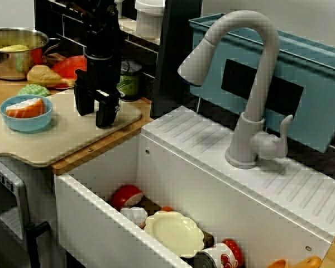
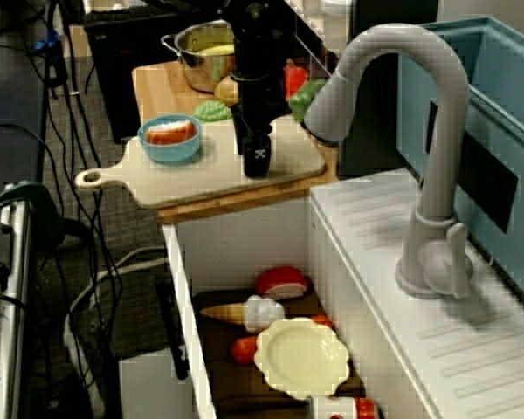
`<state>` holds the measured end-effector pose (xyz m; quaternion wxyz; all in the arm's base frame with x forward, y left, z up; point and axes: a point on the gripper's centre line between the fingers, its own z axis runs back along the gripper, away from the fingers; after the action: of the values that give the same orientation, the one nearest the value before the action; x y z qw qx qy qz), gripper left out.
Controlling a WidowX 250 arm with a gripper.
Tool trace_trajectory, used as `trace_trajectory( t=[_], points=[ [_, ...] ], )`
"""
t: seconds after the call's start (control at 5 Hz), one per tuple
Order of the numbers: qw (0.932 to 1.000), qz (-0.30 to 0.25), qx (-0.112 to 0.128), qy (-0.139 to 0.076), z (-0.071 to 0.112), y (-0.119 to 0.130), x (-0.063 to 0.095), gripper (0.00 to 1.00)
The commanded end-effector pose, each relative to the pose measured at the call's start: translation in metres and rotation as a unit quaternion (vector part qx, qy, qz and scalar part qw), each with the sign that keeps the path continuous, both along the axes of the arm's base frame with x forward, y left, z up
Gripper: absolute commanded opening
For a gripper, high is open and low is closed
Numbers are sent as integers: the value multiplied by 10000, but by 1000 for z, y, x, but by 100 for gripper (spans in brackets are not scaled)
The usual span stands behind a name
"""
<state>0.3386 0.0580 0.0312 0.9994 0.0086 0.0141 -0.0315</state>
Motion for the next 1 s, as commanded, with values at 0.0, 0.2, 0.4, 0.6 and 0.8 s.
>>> trace_trajectory(
  t=[0.0,0.2,0.4,0.6,0.8],
  points=[
    [10000,0,0,0,0,0,0,100],
    [9997,-106,-172,136,14,0,-13,100],
    [9992,-210,-280,196,23,-2,-24,100],
    [9985,-243,-445,222,33,-1,-27,100],
    [9981,-144,-556,227,40,-1,-27,100]
  ],
)
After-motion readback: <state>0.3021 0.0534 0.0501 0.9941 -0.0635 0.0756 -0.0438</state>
